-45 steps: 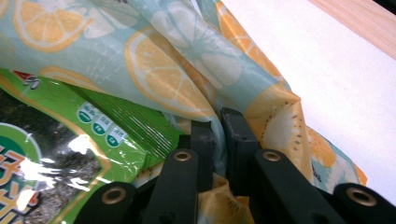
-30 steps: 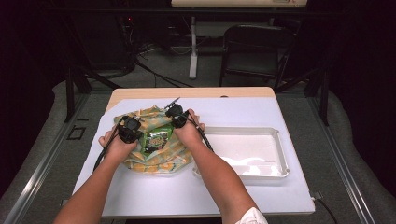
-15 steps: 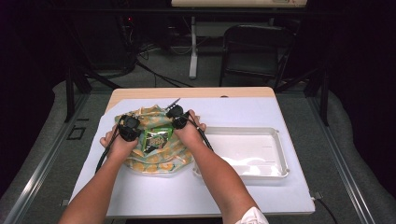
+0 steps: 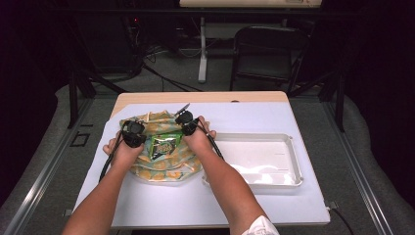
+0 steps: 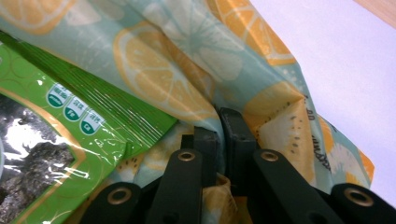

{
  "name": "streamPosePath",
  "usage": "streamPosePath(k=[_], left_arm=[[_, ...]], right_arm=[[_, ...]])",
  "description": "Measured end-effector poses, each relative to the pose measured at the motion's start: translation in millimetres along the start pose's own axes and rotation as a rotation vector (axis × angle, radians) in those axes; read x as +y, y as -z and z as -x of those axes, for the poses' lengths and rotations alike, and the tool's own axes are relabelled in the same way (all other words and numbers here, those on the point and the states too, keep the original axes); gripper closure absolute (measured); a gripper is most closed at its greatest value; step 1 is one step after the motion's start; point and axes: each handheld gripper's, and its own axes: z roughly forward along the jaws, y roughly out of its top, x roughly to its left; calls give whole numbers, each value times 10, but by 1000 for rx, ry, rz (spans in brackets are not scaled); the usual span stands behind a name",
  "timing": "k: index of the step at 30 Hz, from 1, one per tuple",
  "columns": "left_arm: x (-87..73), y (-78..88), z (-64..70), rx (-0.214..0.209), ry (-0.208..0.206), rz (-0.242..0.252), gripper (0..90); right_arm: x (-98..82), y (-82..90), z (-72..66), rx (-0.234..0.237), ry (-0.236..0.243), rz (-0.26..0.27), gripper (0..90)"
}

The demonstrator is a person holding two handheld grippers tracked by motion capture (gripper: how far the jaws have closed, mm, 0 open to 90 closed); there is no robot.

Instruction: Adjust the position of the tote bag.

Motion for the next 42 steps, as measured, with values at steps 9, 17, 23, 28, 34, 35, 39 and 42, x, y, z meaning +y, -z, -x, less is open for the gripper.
streamPosePath(k=[9,17,23,28,34,35,39,42], left_arm=[[3,5,2,23,16,-16,900],[1,2,21,31,5,-15,900],[1,0,23,32,1,-15,898],[-1,-2,28,36,1,-12,899],[-2,-2,29,38,-1,-10,899],[-1,-2,28,37,0,-11,899],[1,-2,28,37,2,-13,899],[0,-1,26,36,3,-13,899]], right_arm=[[-3,-1,-4,-8,-6,-8,841],[1,23,-23,4,11,2,750],[5,43,-42,14,5,12,723],[23,136,-67,42,5,25,656],[40,300,-103,95,-18,76,580],[40,330,-109,99,-19,84,578],[49,446,-115,117,-28,98,576],[63,534,-107,122,-40,120,577]])
